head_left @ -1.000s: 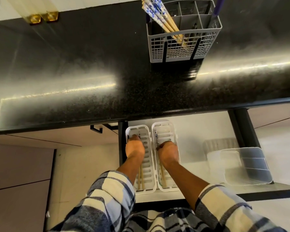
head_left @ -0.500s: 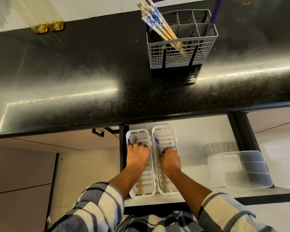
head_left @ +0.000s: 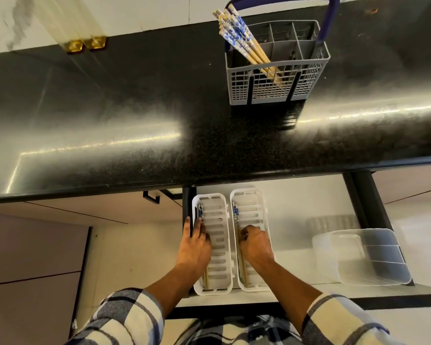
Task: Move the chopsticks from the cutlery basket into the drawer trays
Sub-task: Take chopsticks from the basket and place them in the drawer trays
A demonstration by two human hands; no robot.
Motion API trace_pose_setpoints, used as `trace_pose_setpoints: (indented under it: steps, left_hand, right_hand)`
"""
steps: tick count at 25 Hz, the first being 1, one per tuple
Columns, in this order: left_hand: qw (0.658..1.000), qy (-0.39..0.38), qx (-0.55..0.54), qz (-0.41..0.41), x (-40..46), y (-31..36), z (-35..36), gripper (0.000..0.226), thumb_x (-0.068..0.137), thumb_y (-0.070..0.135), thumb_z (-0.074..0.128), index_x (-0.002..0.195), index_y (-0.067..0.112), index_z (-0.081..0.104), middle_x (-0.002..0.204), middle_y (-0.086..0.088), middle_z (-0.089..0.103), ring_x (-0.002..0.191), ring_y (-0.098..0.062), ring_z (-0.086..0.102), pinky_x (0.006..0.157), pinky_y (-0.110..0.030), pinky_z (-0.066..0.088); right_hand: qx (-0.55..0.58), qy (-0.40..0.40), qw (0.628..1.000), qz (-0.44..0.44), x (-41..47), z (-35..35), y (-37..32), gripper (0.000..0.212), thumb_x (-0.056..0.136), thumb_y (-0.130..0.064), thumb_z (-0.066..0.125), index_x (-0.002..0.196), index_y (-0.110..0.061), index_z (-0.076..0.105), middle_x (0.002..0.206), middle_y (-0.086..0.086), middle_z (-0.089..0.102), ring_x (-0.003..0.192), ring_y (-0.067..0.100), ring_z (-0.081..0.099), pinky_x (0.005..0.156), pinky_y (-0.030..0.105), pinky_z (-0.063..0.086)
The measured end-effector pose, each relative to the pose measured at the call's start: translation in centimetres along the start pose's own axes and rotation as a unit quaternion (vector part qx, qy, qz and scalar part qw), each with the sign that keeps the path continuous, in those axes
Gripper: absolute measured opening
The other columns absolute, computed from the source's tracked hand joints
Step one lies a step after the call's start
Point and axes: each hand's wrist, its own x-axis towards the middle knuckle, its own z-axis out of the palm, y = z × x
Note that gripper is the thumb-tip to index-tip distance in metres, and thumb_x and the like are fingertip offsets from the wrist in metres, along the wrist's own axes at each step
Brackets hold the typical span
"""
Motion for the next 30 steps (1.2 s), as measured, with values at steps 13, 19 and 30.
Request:
trace_pose_setpoints:
  steps: [13,19,30]
  left_hand:
    - [0.996,-0.046,0.071,-0.029,0.9,0.0,0.2,0.080,0.092,0.040,0.056,0.152,0.003,0.019,0.160,-0.019,0.020,0.146,-0.044,-0.017,0.094,-0.074,-0.030]
    - [0.995,-0.047,0.078,-0.030,0.6,0.4,0.0,0.077,0.093,0.033,0.054,0.152,0.003,0.016,0.160,-0.021,0.019,0.146,-0.045,-0.015,0.098,-0.074,-0.025]
    - [0.982,0.119,-0.144,0.036,-0.7,-1.0,-1.4,0.043,0.094,0.033,0.045,0.133,0.015,0.055,0.144,-0.009,0.051,0.146,-0.031,0.026,0.120,-0.058,0.007]
  right_hand:
    - [0.035,0.010,0.999,-0.006,0.2,0.1,0.2,0.017,0.095,-0.011,0.058,0.109,-0.015,0.066,0.102,0.002,0.071,0.087,0.019,0.066,0.086,0.031,0.058]
    - [0.046,0.015,0.999,0.001,0.1,0.0,0.3,0.017,0.095,-0.009,0.058,0.107,-0.016,0.068,0.098,0.001,0.070,0.084,0.017,0.063,0.084,0.027,0.057]
    - [0.026,-0.017,0.999,-0.013,-1.5,-4.4,-1.7,0.021,0.093,-0.007,0.058,0.109,-0.012,0.071,0.099,0.006,0.072,0.075,0.018,0.066,0.064,0.020,0.056]
